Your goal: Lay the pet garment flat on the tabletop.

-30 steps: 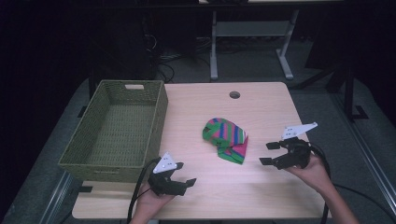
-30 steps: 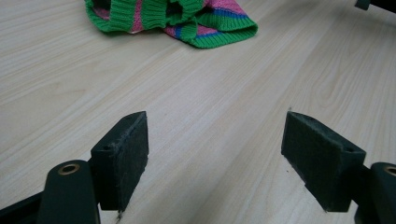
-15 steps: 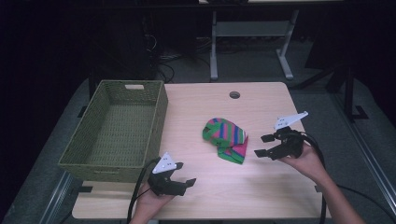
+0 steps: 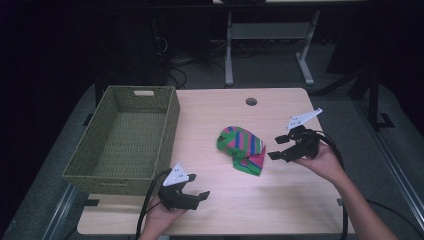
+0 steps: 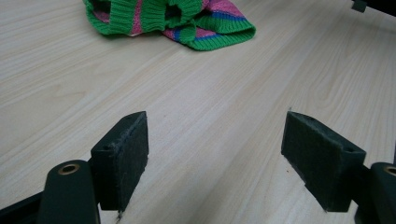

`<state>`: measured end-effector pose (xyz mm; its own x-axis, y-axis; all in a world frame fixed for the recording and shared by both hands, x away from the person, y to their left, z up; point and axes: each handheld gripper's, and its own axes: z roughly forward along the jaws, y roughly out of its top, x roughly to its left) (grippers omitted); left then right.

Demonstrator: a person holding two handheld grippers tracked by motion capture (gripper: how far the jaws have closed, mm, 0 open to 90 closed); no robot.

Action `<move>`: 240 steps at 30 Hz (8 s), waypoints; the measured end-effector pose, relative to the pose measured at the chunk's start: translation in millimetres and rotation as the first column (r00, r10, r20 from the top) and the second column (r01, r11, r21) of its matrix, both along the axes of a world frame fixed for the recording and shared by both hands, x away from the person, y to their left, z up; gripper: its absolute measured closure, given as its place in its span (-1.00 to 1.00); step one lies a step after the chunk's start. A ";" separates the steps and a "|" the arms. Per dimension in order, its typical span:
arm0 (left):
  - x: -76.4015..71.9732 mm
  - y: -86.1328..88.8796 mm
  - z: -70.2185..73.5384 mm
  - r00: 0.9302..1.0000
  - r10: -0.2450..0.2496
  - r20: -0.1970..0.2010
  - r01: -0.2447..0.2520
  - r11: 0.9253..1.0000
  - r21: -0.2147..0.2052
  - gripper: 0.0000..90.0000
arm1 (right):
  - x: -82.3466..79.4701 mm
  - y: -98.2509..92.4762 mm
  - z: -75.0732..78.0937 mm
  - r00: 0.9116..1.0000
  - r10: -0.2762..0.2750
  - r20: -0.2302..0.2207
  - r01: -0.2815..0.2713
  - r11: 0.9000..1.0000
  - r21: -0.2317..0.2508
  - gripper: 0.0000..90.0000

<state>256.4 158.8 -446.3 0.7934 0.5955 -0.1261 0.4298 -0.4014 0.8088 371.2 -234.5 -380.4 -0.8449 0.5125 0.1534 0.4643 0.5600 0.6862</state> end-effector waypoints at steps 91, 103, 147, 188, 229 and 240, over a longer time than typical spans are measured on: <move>3.5 -2.0 -3.0 1.000 -0.013 -0.004 0.013 1.000 0.024 -0.49 | 80.3 89.0 -73.2 0.975 -0.111 -0.194 0.089 0.989 -0.117 0.51; 4.6 2.8 -1.8 1.000 0.002 0.002 -0.002 1.000 0.011 -0.49 | 78.6 88.2 -64.0 0.980 -0.129 -0.152 0.107 0.984 -0.145 0.72; 3.7 3.6 -0.7 1.000 0.014 0.007 -0.014 1.000 -0.001 -0.49 | 44.1 41.9 25.0 0.991 -0.129 -0.040 0.130 0.991 0.038 0.72; 1.5 1.0 -0.4 1.000 0.000 0.016 0.000 1.000 -0.005 -0.49 | -37.7 67.0 19.9 0.997 0.073 -0.034 -0.072 0.996 0.051 0.72; 1.6 0.9 -1.0 1.000 0.000 0.010 0.000 1.000 0.001 -0.49 | -31.6 95.9 -56.3 0.988 0.055 -0.142 -0.068 0.994 -0.083 0.10; 1.4 -0.4 -1.0 1.000 -0.005 0.016 0.005 1.000 0.008 -0.49 | -43.4 95.3 -17.3 0.997 0.073 -0.033 -0.074 0.996 -0.042 0.12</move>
